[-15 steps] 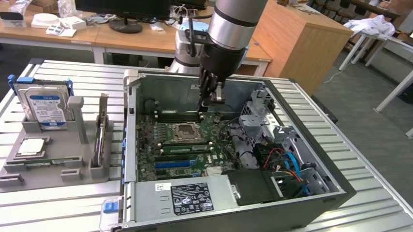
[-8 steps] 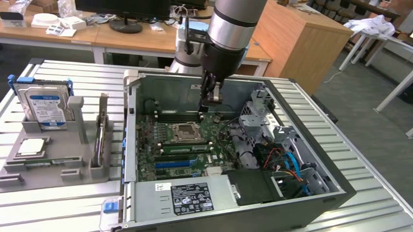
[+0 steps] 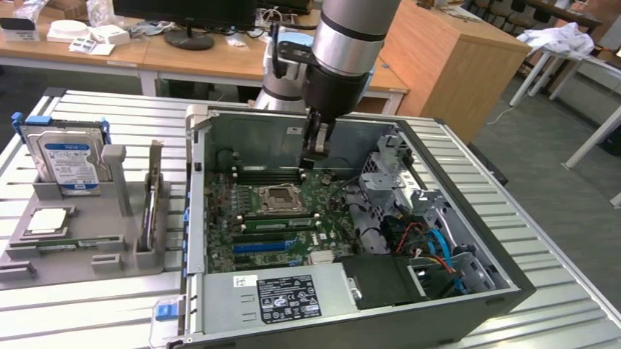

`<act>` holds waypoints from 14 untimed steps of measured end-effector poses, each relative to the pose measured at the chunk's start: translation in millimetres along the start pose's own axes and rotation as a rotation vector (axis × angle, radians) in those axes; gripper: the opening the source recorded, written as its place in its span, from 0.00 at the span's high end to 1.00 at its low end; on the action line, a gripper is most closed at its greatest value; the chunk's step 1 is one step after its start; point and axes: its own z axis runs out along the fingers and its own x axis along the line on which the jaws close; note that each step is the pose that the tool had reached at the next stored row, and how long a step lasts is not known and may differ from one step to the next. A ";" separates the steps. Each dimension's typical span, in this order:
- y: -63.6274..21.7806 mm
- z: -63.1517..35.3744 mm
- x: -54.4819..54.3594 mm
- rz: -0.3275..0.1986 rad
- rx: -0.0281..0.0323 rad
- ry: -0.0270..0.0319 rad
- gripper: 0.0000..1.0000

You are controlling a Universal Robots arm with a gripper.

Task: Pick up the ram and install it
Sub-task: 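Press down the ram until it locks into place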

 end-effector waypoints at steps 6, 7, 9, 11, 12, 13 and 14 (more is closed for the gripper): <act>0.0 0.5 0.1 0.103 0.0099 -0.0029 0.89; 0.0 0.6 0.1 0.119 0.0114 -0.0034 0.89; 0.0 0.7 0.1 0.151 0.0143 -0.0042 0.89; 0.0 0.8 0.1 0.181 0.0173 -0.0053 0.89; 0.0 0.9 0.1 0.198 0.0189 -0.0058 0.89; 0.0 0.9 0.1 0.214 0.0205 -0.0061 0.89; 0.0 1.1 0.1 0.231 0.0221 -0.0067 0.89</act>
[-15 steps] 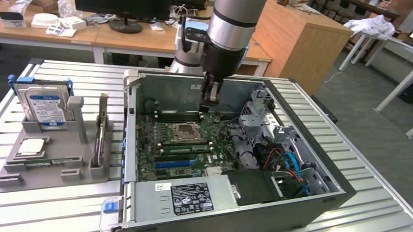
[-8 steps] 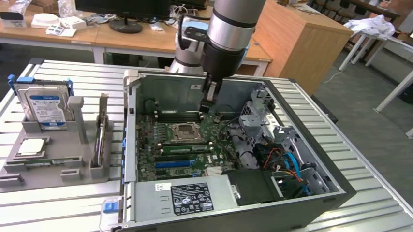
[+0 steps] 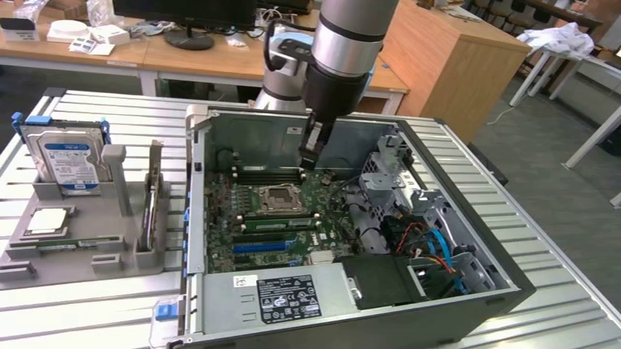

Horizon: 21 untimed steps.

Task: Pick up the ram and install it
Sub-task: 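Press down the ram until it locks into place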

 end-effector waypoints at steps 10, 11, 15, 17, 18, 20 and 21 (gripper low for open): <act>0.1 0.5 0.1 0.087 0.0085 -0.0028 0.89; 0.1 0.4 0.1 0.087 0.0085 -0.0027 0.89; 0.1 0.4 0.1 0.094 0.0092 -0.0030 0.89; 0.2 0.5 0.1 0.121 0.0117 -0.0038 0.89; 0.2 0.5 0.1 0.139 0.0134 -0.0043 0.89; 0.1 0.7 0.1 0.175 0.0168 -0.0055 0.89; 0.1 0.8 0.1 0.192 0.0185 -0.0059 0.89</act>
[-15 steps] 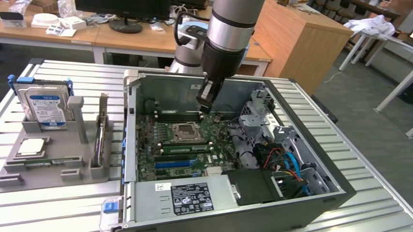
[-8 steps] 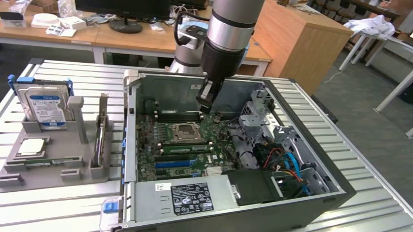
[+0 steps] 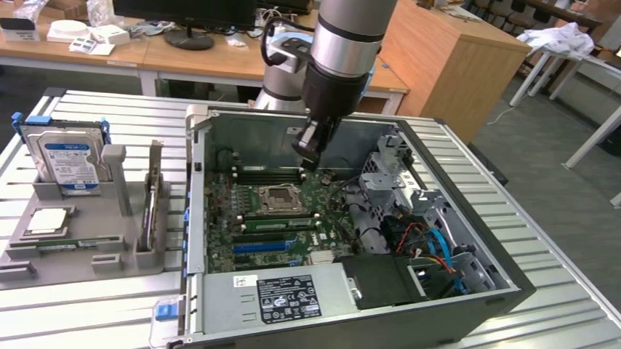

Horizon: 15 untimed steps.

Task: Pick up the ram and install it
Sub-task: 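Press down the ram until it locks into place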

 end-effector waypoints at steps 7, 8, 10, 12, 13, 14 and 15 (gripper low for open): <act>0.0 1.1 0.1 0.126 0.0120 -0.0036 0.89; -0.1 1.2 0.1 0.142 0.0135 -0.0040 0.89; -0.1 1.5 0.1 0.174 0.0161 -0.0045 0.89; -0.1 1.8 0.2 0.200 0.0161 -0.0026 0.89; 0.0 1.9 0.2 0.210 0.0126 0.0017 0.89; 0.0 2.0 0.2 0.216 0.0041 0.0111 0.89; 0.0 2.0 0.3 0.219 -0.0077 0.0240 0.89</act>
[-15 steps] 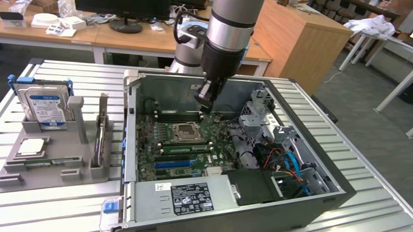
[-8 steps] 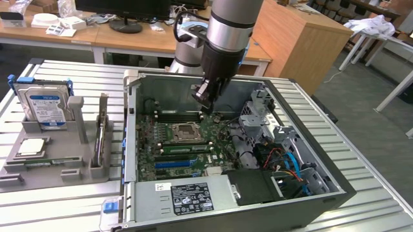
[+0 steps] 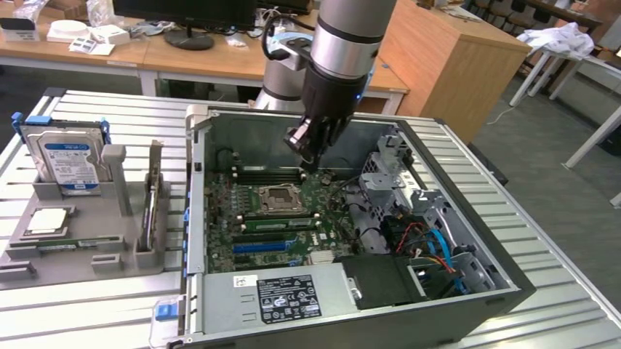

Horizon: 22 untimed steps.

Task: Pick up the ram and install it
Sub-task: 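Press down the ram until it locks into place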

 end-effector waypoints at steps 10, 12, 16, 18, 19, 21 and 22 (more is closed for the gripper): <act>0.1 0.3 0.1 0.039 -0.0503 0.0677 0.89; 0.0 0.3 0.0 0.064 -0.0497 0.0656 0.89; 0.1 0.3 0.0 0.137 -0.0476 0.0597 0.89; 0.1 0.4 0.1 0.173 -0.0466 0.0567 0.89; 0.1 0.4 0.0 0.191 -0.0461 0.0553 0.89; 0.1 0.4 0.1 0.228 -0.0450 0.0523 0.89; 0.1 0.4 0.1 0.246 -0.0445 0.0508 0.89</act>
